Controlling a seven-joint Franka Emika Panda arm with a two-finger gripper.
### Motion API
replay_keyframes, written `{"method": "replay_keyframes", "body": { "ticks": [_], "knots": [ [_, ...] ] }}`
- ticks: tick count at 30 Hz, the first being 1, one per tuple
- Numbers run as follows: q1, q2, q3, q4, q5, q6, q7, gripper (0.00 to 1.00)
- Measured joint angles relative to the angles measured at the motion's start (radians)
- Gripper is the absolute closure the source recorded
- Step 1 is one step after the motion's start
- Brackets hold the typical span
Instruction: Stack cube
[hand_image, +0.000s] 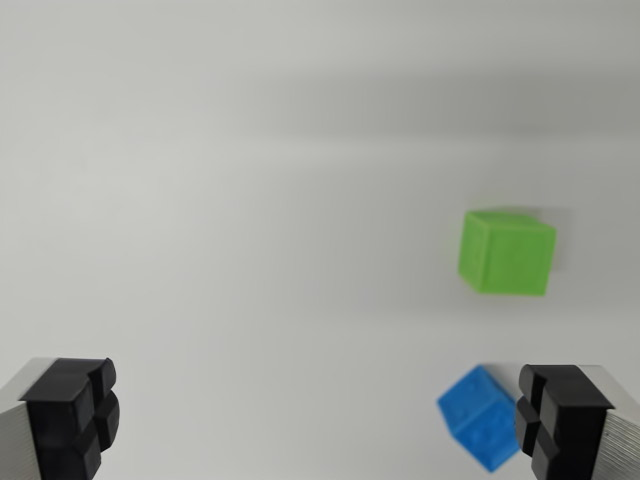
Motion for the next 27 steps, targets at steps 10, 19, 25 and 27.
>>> {"method": "replay_keyframes", "body": {
  "ticks": [10, 19, 25, 27],
  "knots": [
    [0.0, 0.0, 0.0, 0.0, 0.0, 0.0, 0.0, 0.0],
    [-0.001, 0.0, -0.001, -0.004, 0.0, 0.002, -0.001, 0.0],
    [-0.004, 0.002, -0.003, -0.014, 0.0, 0.013, -0.006, 0.0],
    [-0.005, 0.003, -0.003, -0.017, 0.0, 0.016, -0.008, 0.0]
  ]
}}
